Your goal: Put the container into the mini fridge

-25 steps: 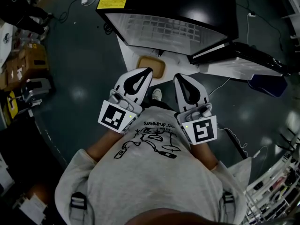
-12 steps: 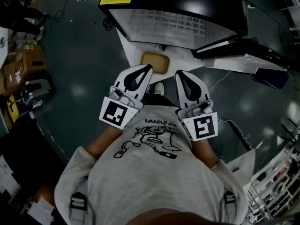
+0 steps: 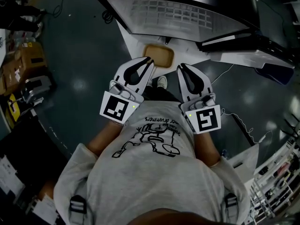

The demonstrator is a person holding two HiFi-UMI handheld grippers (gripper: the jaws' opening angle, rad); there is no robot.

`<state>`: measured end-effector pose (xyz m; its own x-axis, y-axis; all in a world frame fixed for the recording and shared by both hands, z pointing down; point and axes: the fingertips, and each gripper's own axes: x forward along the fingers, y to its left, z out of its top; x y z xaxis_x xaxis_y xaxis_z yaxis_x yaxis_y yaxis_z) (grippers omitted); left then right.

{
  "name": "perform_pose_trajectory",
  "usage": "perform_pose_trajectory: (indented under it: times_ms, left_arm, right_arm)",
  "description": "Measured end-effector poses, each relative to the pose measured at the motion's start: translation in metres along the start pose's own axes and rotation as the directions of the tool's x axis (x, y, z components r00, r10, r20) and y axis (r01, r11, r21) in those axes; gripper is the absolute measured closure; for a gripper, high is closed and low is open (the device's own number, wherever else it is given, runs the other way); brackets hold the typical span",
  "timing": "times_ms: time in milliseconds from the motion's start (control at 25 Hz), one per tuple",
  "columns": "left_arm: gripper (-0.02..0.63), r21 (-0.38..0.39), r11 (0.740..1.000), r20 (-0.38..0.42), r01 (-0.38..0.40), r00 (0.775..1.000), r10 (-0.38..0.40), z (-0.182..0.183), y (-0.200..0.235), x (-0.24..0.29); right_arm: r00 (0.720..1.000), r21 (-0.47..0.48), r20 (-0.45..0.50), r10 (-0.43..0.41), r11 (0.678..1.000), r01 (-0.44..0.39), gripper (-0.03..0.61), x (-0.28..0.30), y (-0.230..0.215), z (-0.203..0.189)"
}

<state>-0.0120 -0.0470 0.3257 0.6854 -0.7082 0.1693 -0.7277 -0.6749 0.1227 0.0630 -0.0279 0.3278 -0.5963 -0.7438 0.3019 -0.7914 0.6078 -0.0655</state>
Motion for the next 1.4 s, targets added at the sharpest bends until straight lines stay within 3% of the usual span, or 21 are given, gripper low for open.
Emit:
perform_pose_trajectory:
  times_ms: [640, 1400]
  left_arm:
    - [0.541, -0.024, 0.999, -0.049, 0.027, 0.998, -0.028, -0.044, 0.017, 0.011]
    - [0.534, -0.067, 0.998, -0.127, 0.021, 0.992, -0.029, -0.109, 0.039, 0.021]
  right_arm:
    - [0.998, 0.004, 0.003, -0.059, 0.998, 0.059, 0.528, 0.021, -0.018, -0.028]
    - [0.992, 0.047, -0.101, -0.072, 0.996, 0.077, 0.497, 0.047, -0.027, -0.088]
